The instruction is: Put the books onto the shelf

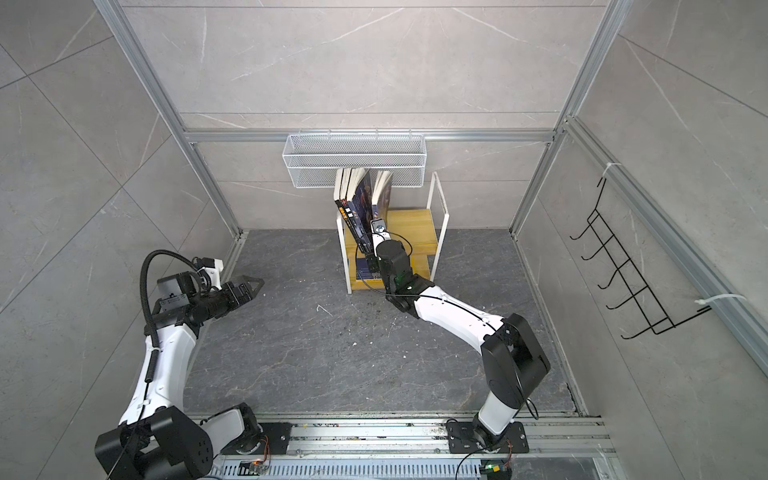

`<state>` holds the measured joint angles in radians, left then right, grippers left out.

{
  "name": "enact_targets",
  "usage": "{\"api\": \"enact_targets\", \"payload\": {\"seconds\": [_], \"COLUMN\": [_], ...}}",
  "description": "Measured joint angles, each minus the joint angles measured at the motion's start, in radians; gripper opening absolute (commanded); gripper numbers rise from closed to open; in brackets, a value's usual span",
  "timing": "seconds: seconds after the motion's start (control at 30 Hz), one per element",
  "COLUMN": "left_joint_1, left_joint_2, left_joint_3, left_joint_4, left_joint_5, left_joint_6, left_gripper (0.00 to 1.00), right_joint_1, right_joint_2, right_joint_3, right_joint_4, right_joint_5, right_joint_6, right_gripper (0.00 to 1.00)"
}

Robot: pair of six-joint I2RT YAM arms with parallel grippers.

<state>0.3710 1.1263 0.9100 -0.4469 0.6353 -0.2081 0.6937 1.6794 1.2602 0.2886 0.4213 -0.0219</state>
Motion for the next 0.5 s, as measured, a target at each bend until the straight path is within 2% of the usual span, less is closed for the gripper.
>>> {"api": "enact_targets", "payload": {"seconds": [0.13,0.3,0.5], "left_joint_1": [0.0,0.0,0.002], "left_joint_2": [0.0,-0.002,-0.004], "left_joint_3": [0.0,0.0,0.0], "left_joint_4": [0.001,0.001,0.001], "left_joint_5": [0.0,0.001,0.002], "left_joint_6": [0.001,0.001,0.004], "left_gripper": [1.0,1.0,1.0], "right_joint_1": [0.0,0.002,0.016], "right_joint_2": [0.0,0.001,0.0], "right_joint_3": [0.01,0.035,0.039], "right_joint_4": [-0.011,-0.026,-0.058], "right_joint_5": [-0.018,-0.034,-0.069], "right_joint_6": [-0.037,-0.079,-0.108], "right_gripper": [0.24,0.44,0.6]}}
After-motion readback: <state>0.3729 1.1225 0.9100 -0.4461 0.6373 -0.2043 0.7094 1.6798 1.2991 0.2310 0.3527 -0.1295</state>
